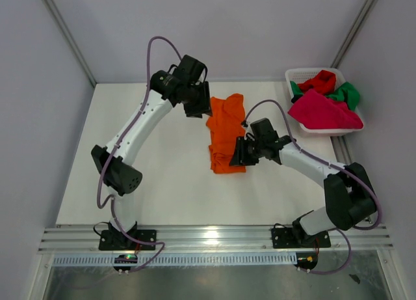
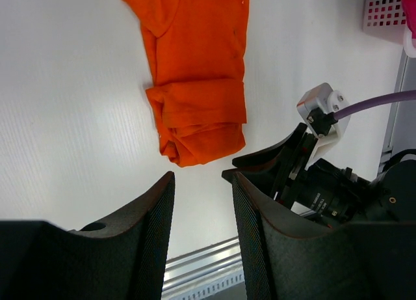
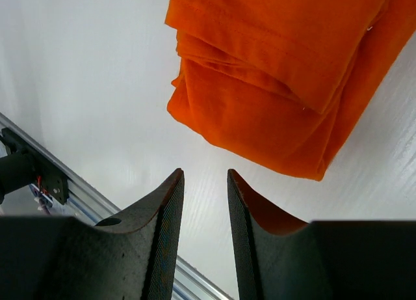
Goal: Fold and stack the t-shirts
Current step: Fold the folded rectangular tshirt in 1/3 of the way
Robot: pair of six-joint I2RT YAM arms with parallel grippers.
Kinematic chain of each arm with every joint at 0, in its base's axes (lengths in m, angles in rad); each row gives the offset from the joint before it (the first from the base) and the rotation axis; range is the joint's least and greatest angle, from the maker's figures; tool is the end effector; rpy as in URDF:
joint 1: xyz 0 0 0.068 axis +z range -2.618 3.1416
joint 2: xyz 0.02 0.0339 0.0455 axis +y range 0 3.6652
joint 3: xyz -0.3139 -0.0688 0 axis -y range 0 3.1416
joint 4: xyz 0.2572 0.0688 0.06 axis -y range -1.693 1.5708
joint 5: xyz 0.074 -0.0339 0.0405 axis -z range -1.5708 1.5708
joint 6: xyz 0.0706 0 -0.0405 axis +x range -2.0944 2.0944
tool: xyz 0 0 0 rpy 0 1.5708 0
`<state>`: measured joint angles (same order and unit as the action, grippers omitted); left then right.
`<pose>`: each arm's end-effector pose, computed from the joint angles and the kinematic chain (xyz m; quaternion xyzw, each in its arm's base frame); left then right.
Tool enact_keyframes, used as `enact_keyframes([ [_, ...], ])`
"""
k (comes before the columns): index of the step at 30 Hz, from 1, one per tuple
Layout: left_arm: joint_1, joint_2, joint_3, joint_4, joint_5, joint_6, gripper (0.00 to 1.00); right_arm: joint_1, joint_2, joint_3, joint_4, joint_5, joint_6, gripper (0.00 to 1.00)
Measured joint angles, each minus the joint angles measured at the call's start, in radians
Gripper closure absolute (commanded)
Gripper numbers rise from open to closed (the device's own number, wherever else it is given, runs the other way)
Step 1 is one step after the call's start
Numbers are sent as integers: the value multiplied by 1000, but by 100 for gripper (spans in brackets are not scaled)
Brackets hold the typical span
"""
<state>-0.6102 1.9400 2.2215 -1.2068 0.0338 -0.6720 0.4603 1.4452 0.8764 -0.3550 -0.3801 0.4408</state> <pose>0.3680 -0.2602 0.4199 -0.0239 0.9479 -0.2025 0.2446 0.2695 0.1629 0.2256 -0.0691 0.9304 0.2972 0.2030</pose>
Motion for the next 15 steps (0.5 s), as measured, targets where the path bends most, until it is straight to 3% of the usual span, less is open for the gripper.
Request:
enact_keyframes([
  [15, 0, -3, -31, -23, -24, 1, 57, 21, 201, 79, 19, 15, -18, 62],
])
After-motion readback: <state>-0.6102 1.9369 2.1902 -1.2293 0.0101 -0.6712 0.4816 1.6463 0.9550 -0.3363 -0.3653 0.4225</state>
